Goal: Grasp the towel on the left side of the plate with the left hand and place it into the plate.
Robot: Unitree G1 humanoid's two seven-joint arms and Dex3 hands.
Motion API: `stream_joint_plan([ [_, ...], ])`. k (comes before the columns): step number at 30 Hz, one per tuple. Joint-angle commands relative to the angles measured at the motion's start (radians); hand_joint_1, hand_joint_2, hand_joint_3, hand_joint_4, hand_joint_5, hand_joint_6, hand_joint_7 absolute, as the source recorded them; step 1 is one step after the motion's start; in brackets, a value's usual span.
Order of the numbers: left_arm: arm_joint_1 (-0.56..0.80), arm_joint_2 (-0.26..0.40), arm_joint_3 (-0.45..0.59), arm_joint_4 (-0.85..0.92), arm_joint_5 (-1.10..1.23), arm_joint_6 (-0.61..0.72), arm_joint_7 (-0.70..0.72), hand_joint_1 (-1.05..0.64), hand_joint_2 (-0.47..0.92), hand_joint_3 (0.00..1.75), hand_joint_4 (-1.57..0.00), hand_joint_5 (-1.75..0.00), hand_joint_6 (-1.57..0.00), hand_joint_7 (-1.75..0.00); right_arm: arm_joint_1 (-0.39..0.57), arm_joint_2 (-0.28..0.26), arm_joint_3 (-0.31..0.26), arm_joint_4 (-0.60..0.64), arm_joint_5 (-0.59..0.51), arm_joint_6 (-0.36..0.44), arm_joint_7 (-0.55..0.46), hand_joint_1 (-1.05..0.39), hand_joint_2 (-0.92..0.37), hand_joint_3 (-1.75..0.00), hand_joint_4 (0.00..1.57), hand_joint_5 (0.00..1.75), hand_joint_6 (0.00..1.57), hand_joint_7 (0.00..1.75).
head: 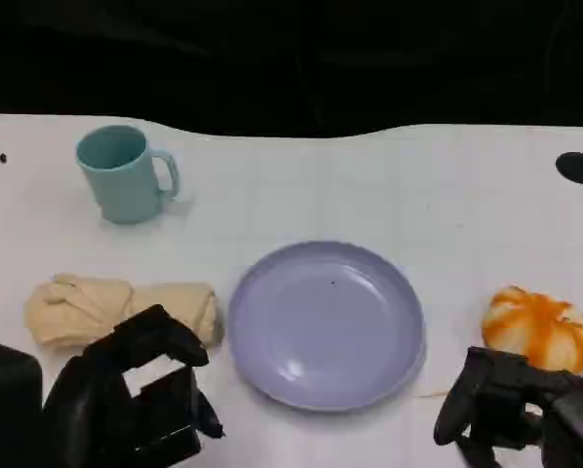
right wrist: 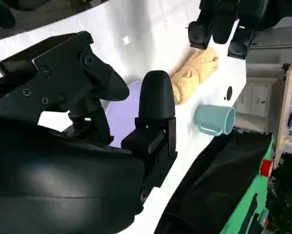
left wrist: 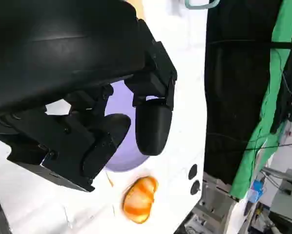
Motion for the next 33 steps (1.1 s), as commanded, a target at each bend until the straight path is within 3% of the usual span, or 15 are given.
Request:
stream_joint_plan([
  [1,-0.003,0.013,0.008,0.006,0.009,-0.015,-0.003,-0.02,0.54,1.32,-0.8,-1.75,-0.68,-1.62,-0.005,-0.005,-0.004,0.002,0.009,0.003,-0.002,-0.01,-0.57,-1.14,0.72,1.75,0.62,1.46],
  [24,-0.009,0.009,0.014,0.007,0.016,-0.025,-0.001,-0.02,0.55,1.3,-0.79,-1.75,-0.68,-1.58,-0.01,-0.007,-0.001,-0.001,0.001,0.001,-0.002,-0.05,-0.56,-1.12,0.74,1.75,0.63,1.44],
  [30,0.002,0.016,-0.009,0.01,0.097,-0.119,0.009,-0.08,0.55,1.15,-0.7,-1.6,-0.65,-1.34,-0.007,-0.006,0.0,-0.001,0.0,-0.003,-0.004,-0.05,-0.56,-1.13,0.74,1.75,0.64,1.44],
  [33,0.001,0.032,-0.018,0.018,0.152,-0.172,0.0,-0.15,0.5,1.08,-0.57,-1.42,-0.56,-1.08,-0.007,-0.006,0.001,0.0,-0.002,-0.008,-0.005,-0.04,-0.56,-1.13,0.73,1.75,0.64,1.44],
])
